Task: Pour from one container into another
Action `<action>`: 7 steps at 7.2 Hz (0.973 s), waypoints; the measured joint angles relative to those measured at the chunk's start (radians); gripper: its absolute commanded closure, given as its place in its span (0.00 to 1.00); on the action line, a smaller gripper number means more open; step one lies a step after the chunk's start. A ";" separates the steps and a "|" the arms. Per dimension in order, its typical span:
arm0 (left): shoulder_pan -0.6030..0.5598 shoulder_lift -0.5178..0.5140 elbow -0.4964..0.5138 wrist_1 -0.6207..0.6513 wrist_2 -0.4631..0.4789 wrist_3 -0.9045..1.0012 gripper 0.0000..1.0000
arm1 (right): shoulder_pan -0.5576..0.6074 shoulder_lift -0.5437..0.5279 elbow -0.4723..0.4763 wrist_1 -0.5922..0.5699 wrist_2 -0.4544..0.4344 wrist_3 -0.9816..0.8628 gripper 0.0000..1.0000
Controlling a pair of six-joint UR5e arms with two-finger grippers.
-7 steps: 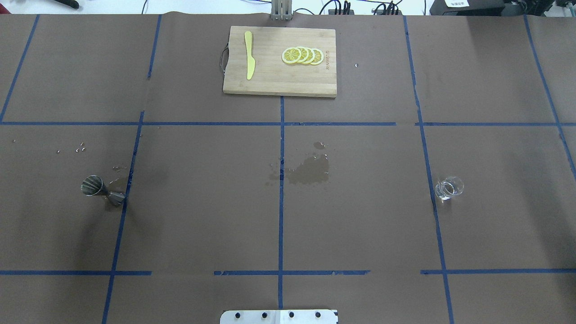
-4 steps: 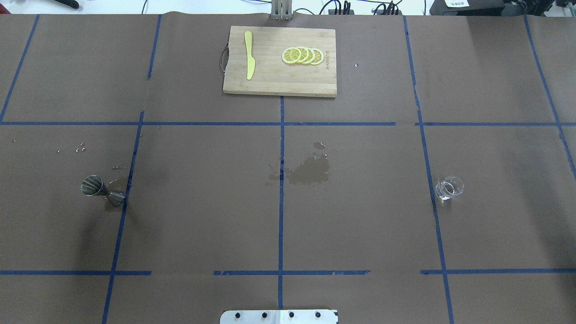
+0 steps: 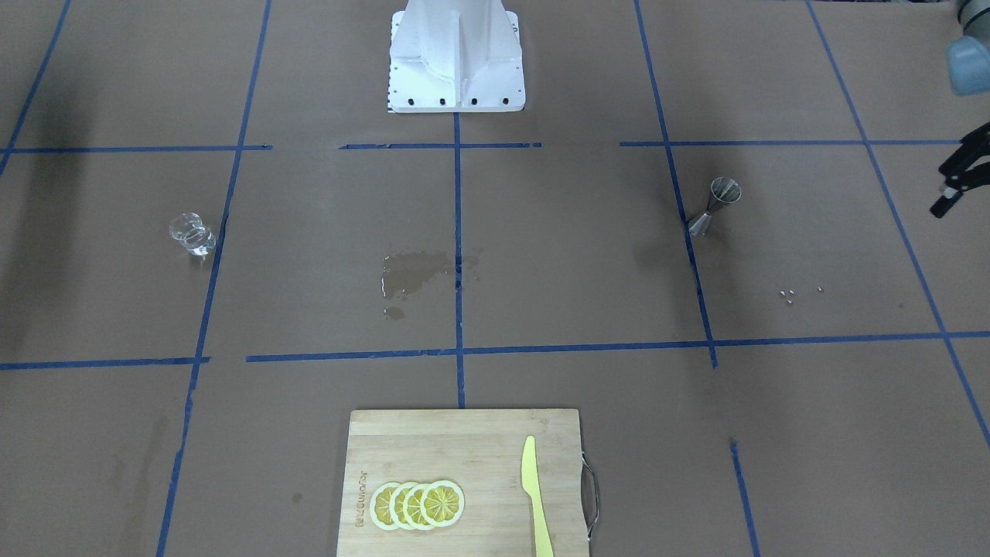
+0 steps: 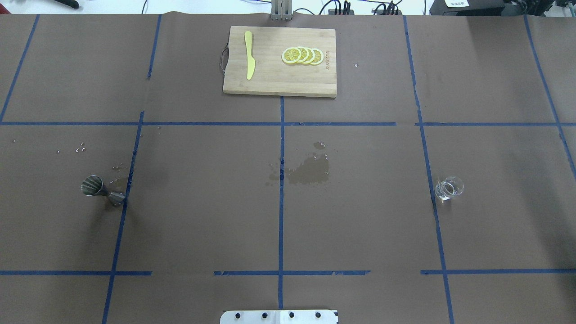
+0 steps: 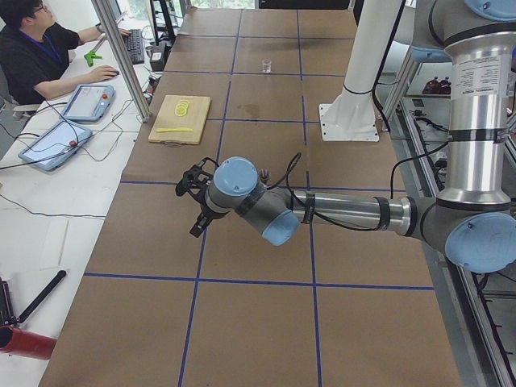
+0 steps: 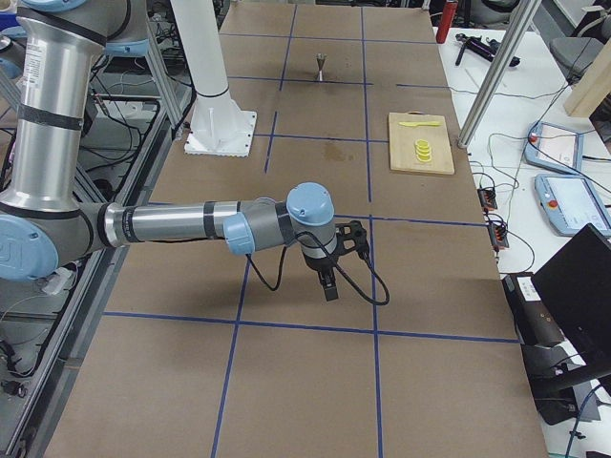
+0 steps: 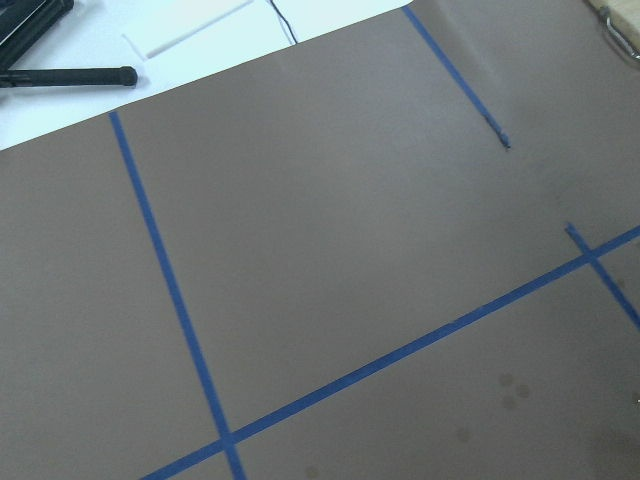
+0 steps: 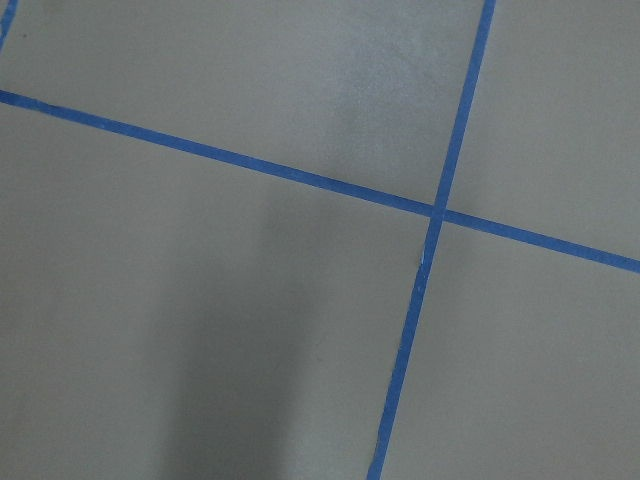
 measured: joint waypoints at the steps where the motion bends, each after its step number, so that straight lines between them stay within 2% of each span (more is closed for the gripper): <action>1: 0.099 0.008 -0.014 -0.095 0.103 -0.139 0.00 | 0.000 0.000 0.000 0.000 0.000 0.000 0.00; 3: 0.310 0.051 -0.107 -0.168 0.367 -0.321 0.00 | 0.000 -0.001 0.001 0.000 0.000 0.000 0.00; 5: 0.538 0.121 -0.211 -0.179 0.708 -0.423 0.00 | 0.000 -0.003 0.003 0.000 0.000 0.000 0.00; 7: 0.748 0.159 -0.245 -0.180 1.058 -0.462 0.00 | 0.000 -0.003 0.004 0.000 -0.001 0.000 0.00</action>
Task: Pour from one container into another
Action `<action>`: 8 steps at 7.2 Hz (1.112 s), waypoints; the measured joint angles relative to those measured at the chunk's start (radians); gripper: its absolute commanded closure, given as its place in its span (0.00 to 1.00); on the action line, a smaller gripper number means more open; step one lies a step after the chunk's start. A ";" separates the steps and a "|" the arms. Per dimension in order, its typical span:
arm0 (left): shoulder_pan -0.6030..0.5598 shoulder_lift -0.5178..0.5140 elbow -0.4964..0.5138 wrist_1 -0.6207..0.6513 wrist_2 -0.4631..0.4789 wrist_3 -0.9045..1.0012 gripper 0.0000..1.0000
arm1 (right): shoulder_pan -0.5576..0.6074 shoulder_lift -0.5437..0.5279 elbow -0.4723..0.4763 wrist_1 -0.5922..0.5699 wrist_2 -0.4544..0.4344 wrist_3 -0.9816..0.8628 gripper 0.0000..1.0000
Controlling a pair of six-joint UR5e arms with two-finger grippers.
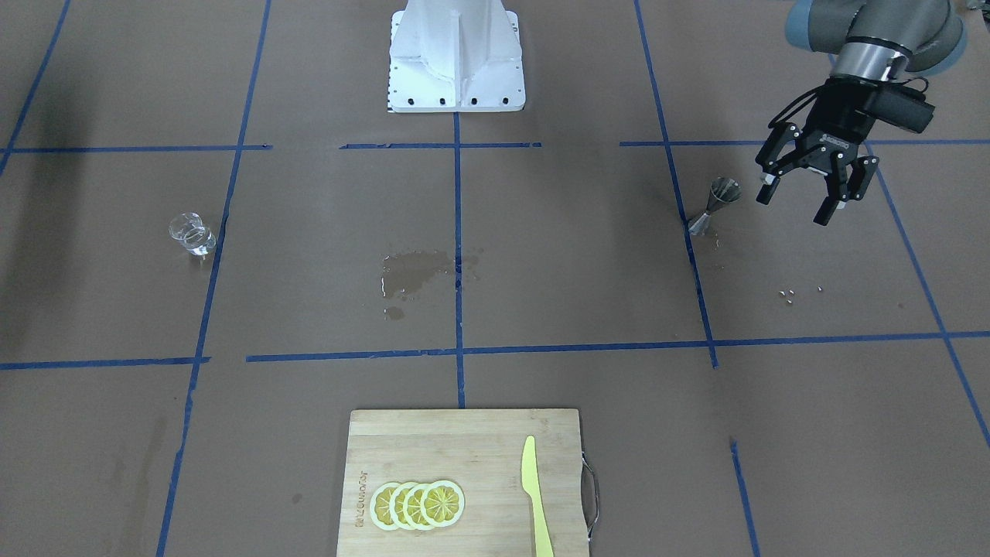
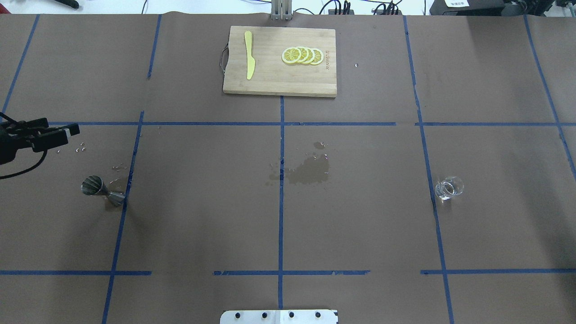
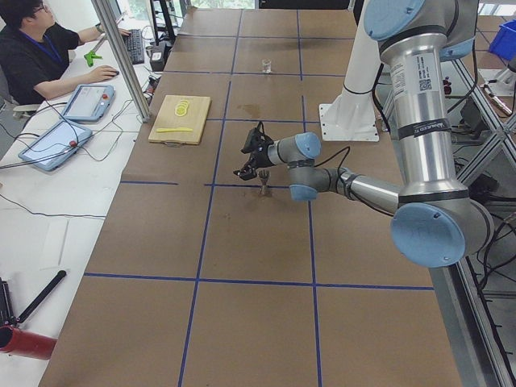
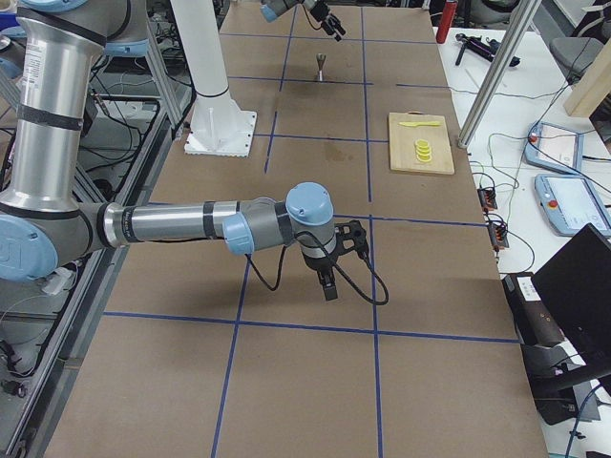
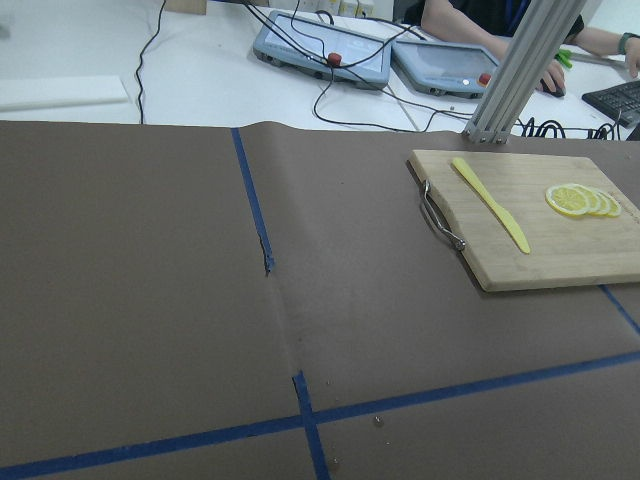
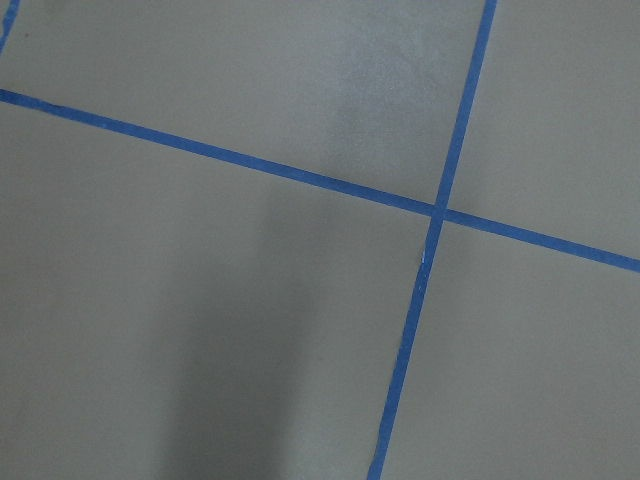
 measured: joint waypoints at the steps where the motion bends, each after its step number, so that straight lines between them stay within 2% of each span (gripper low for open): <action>1: 0.087 0.010 -0.003 0.000 0.141 -0.011 0.00 | 0.000 0.000 0.000 0.000 0.000 0.000 0.00; 3: 0.220 0.020 0.008 0.003 0.355 -0.032 0.00 | 0.000 0.000 0.000 0.000 -0.001 0.000 0.00; 5: 0.327 0.020 0.059 0.005 0.505 -0.092 0.00 | 0.000 0.000 0.000 0.000 -0.001 0.001 0.00; 8: 0.412 0.008 0.120 0.006 0.603 -0.146 0.00 | 0.000 0.000 0.000 0.000 -0.001 0.002 0.00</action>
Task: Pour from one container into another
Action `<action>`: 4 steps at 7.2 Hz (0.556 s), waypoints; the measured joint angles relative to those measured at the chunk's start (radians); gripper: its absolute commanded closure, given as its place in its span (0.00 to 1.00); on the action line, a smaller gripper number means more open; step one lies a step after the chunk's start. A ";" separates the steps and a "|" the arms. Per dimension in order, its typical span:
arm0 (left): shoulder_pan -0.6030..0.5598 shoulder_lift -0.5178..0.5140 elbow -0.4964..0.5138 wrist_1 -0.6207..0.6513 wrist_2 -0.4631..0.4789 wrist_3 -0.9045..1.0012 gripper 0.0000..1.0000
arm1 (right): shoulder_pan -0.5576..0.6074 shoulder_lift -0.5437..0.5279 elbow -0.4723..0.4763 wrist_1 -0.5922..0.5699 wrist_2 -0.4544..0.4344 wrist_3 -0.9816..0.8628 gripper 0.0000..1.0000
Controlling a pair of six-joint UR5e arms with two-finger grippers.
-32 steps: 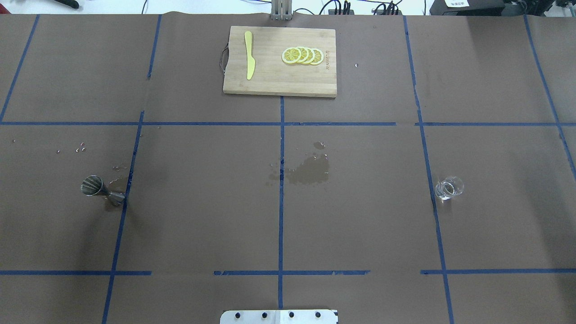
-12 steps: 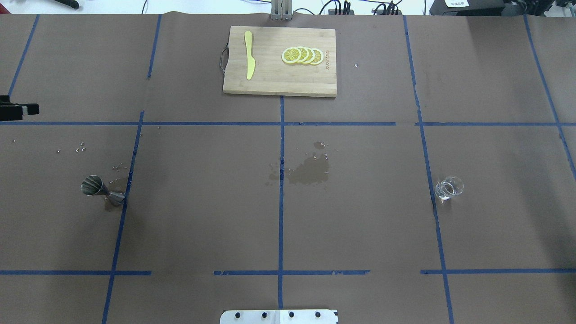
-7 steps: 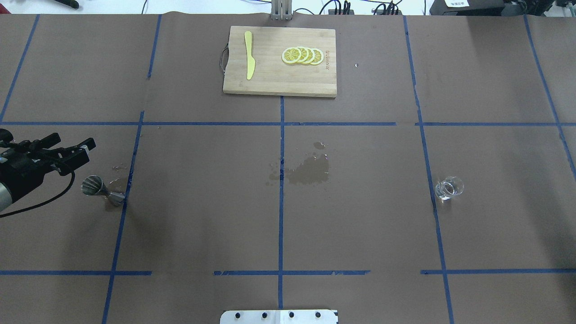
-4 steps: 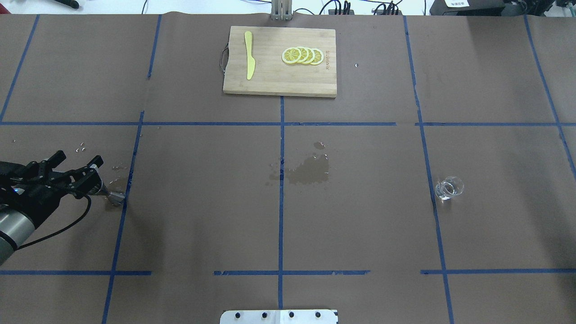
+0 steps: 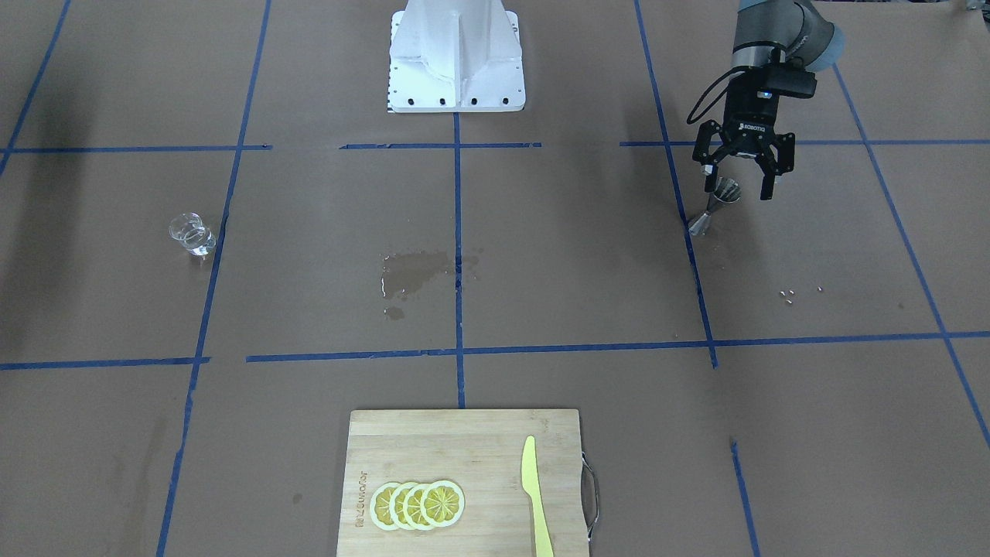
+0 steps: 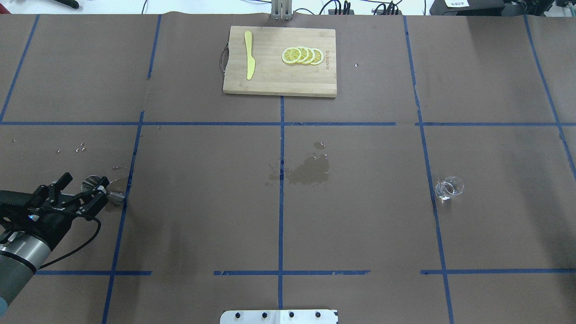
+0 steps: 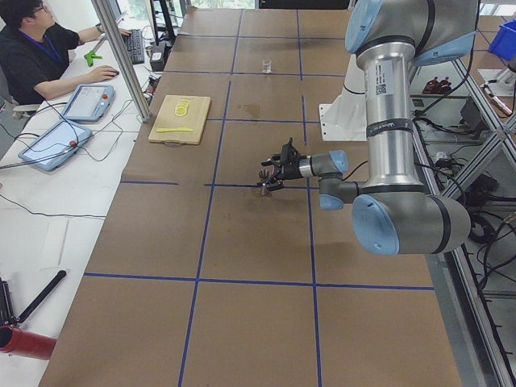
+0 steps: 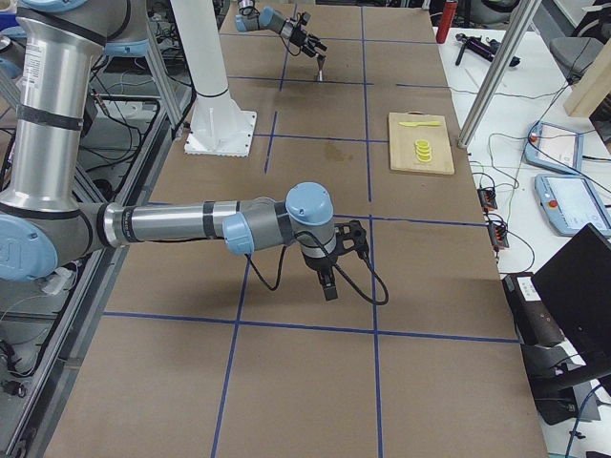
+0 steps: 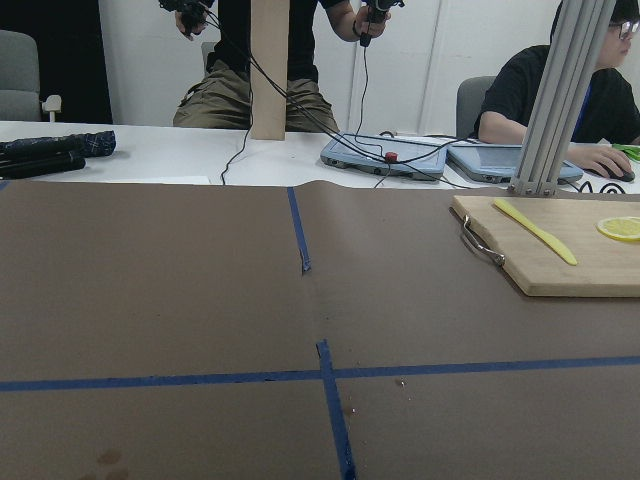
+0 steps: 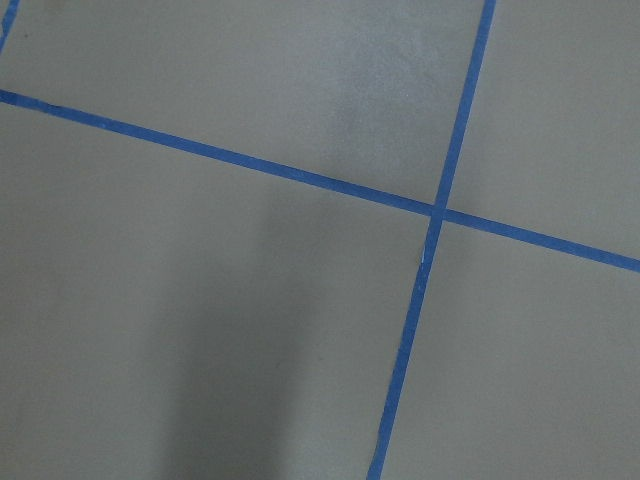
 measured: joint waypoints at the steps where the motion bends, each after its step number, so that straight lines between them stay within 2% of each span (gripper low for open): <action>1: 0.014 -0.005 0.018 0.001 0.009 -0.004 0.00 | 0.000 0.000 0.000 0.000 0.000 0.000 0.00; 4: 0.036 -0.043 0.086 -0.002 0.014 -0.008 0.03 | 0.000 0.001 0.000 0.000 0.000 0.000 0.00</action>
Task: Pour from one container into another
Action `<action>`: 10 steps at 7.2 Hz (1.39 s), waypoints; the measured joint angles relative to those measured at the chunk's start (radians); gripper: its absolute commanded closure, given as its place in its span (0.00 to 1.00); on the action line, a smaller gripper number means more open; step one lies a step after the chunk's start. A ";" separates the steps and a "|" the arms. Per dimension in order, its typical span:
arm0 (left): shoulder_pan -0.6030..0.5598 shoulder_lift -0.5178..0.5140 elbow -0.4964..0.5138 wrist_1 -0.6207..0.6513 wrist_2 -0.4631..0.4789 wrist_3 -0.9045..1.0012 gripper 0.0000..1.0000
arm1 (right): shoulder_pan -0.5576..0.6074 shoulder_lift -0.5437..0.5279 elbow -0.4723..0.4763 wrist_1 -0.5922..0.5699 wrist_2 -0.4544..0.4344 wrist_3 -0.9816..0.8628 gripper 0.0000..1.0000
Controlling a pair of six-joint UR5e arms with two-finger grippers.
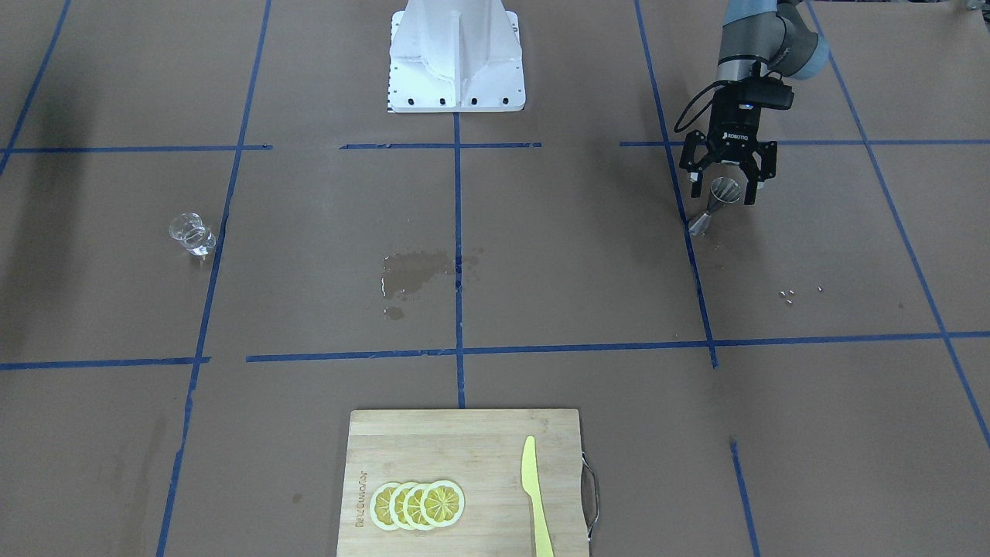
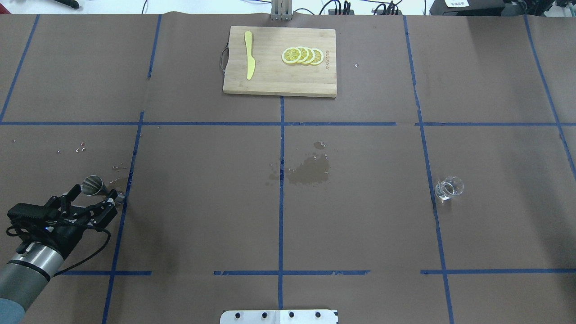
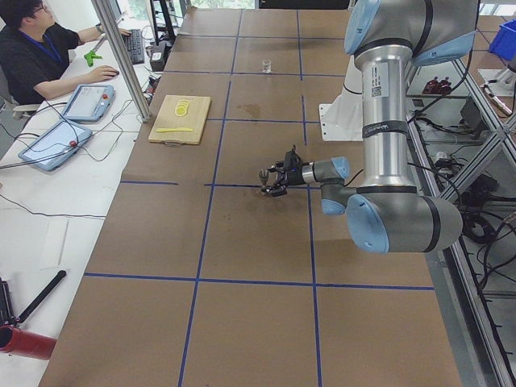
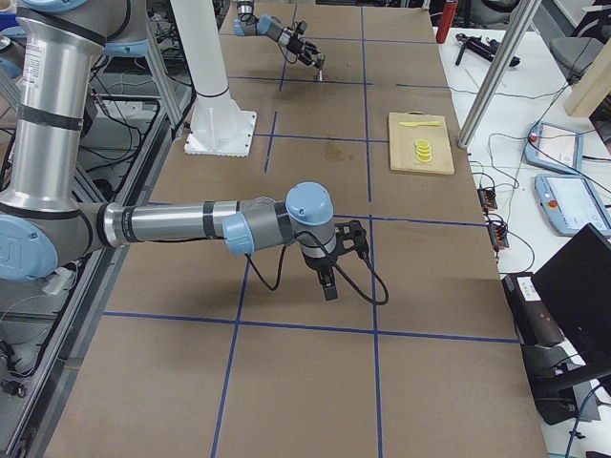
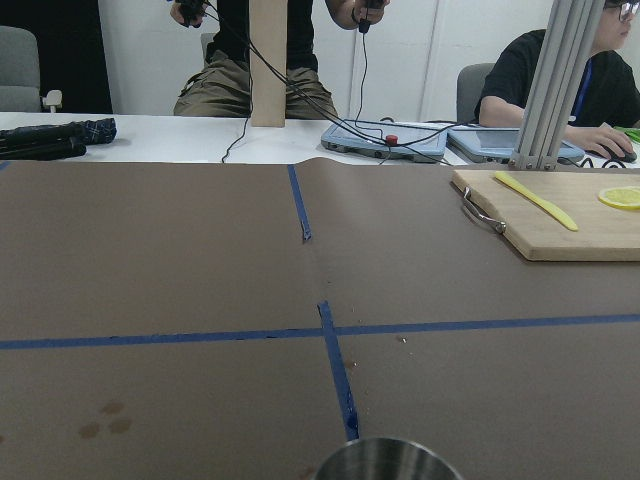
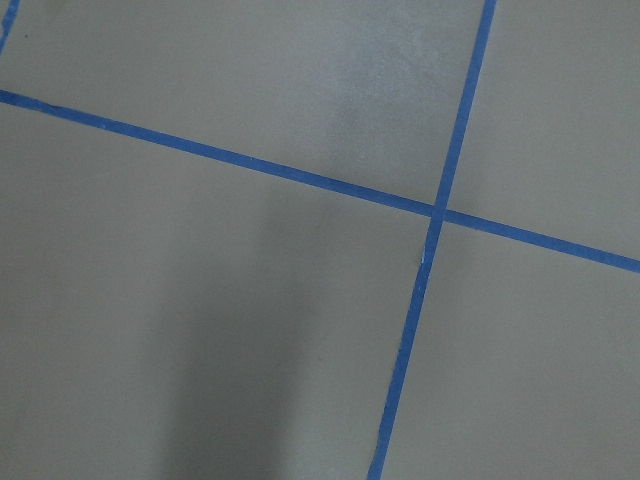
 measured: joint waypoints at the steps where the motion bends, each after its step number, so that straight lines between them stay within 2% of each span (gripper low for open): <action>1: 0.002 -0.017 0.023 -0.001 0.003 -0.001 0.10 | 0.000 0.001 0.000 0.000 0.000 0.000 0.00; 2: 0.003 -0.029 0.039 -0.001 0.005 -0.001 0.29 | 0.000 0.002 0.000 0.000 0.000 0.000 0.00; 3: 0.004 -0.034 0.046 -0.002 0.006 -0.001 0.53 | 0.000 0.002 0.000 0.000 0.000 0.000 0.00; 4: 0.004 -0.036 0.049 -0.002 0.007 -0.001 0.63 | 0.000 0.002 0.000 0.000 0.000 0.000 0.00; 10: 0.004 -0.037 0.059 -0.007 0.005 0.000 0.62 | 0.000 0.003 0.002 0.000 0.000 0.000 0.00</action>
